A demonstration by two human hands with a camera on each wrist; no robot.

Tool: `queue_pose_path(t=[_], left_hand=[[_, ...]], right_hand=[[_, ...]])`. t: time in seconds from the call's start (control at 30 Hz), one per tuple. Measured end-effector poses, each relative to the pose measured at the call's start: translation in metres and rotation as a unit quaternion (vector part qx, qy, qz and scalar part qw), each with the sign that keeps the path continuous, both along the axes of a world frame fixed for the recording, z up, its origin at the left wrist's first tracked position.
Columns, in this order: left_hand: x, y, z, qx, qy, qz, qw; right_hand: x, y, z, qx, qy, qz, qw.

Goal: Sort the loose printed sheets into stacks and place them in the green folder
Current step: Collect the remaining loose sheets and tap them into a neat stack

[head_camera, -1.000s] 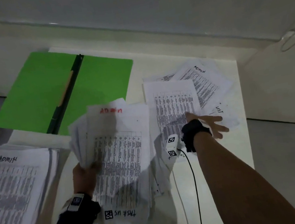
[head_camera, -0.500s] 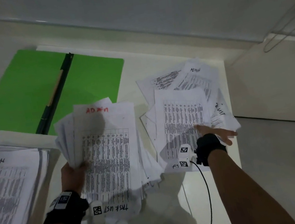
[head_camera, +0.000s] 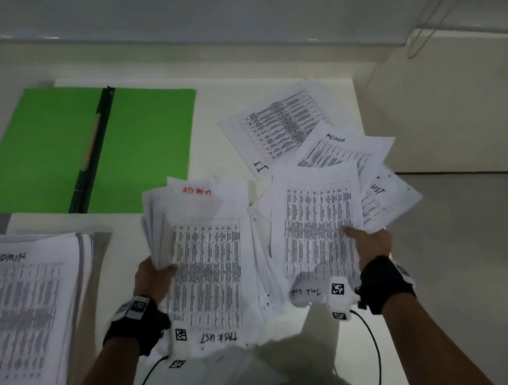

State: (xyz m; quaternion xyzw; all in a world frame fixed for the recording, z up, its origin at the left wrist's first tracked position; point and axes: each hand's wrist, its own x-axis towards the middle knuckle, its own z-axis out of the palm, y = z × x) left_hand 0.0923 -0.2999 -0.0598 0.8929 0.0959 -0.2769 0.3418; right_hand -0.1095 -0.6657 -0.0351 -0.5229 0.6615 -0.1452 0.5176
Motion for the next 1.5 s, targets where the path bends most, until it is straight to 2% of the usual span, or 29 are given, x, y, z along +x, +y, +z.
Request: queue_pose_path(t=[0.07,0.17,0.33,0.43,0.53,0.63,0.73,0.77,0.83,0.87,0.9,0.97,1.03,1.07,1.13,1.17,1.2,1.27,1.37,1.4,1.43,1.47,1.5], left_hand=[[-0.003,-0.003,0.004,0.010,-0.001,-0.025,1.000],[-0.008,-0.004,0.011,0.029,-0.003,-0.045,0.999],[-0.009,-0.003,0.020,0.039,0.013,-0.054,0.998],[-0.010,-0.004,0.024,0.036,0.026,-0.058,0.997],[-0.014,-0.009,0.025,0.002,0.049,-0.042,0.998],[-0.022,-0.012,0.025,-0.038,0.091,-0.001,0.995],[-0.026,-0.007,0.015,-0.107,0.155,0.070,0.980],[-0.027,-0.003,0.010,-0.140,0.179,0.115,0.967],[-0.025,0.013,-0.028,-0.216,0.242,0.221,0.920],[-0.027,0.015,-0.030,-0.243,0.266,0.254,0.897],[-0.028,0.015,-0.032,-0.253,0.277,0.264,0.889],[-0.031,0.002,-0.010,-0.247,0.266,0.237,0.901],[-0.031,-0.010,0.007,-0.214,0.170,0.163,0.948],[-0.030,-0.014,0.009,-0.201,0.132,0.128,0.962],[-0.027,-0.016,0.004,-0.179,0.101,0.099,0.974],[-0.026,-0.015,0.002,-0.177,0.101,0.104,0.973],[-0.025,-0.013,-0.001,-0.178,0.107,0.117,0.971],[-0.026,-0.008,-0.006,-0.186,0.108,0.135,0.967],[-0.029,-0.001,-0.008,-0.200,0.105,0.157,0.961],[-0.029,0.001,-0.008,-0.207,0.102,0.161,0.960],[-0.030,0.004,-0.007,-0.215,0.099,0.167,0.957],[-0.030,0.006,-0.007,-0.221,0.098,0.174,0.955],[-0.030,0.009,-0.008,-0.225,0.098,0.177,0.953]], right_hand=[[-0.005,0.007,0.025,-0.032,-0.033,0.088,0.995],[-0.014,0.008,0.074,-0.077,-0.126,0.188,0.971],[-0.015,-0.007,0.151,-0.145,-0.177,0.241,0.943],[-0.005,-0.019,0.171,-0.160,-0.202,0.272,0.927],[0.012,-0.017,0.144,-0.129,-0.176,0.301,0.928],[0.023,0.013,0.084,-0.047,-0.120,0.339,0.932],[0.029,0.057,0.028,0.007,-0.024,0.354,0.935],[0.032,0.072,0.014,0.023,-0.012,0.344,0.939],[0.038,0.098,-0.003,0.049,0.001,0.318,0.947],[0.042,0.108,-0.007,0.055,0.005,0.316,0.947],[0.046,0.115,-0.015,0.064,0.006,0.321,0.945],[0.056,0.124,-0.021,0.081,-0.001,0.375,0.924],[0.070,0.121,-0.023,0.090,-0.018,0.430,0.898],[0.081,0.114,-0.022,0.073,-0.026,0.437,0.896],[0.110,0.089,-0.018,-0.027,-0.017,0.428,0.903],[0.127,0.074,-0.015,-0.091,-0.002,0.438,0.894],[0.143,0.058,-0.014,-0.154,0.021,0.464,0.872],[0.172,0.032,-0.014,-0.228,0.104,0.554,0.794],[0.200,0.015,-0.022,-0.243,0.236,0.671,0.660],[0.204,0.014,-0.024,-0.258,0.250,0.686,0.633],[0.205,0.015,-0.025,-0.278,0.250,0.684,0.627],[0.203,0.016,-0.026,-0.291,0.242,0.667,0.641],[0.199,0.015,-0.028,-0.297,0.231,0.642,0.668]])
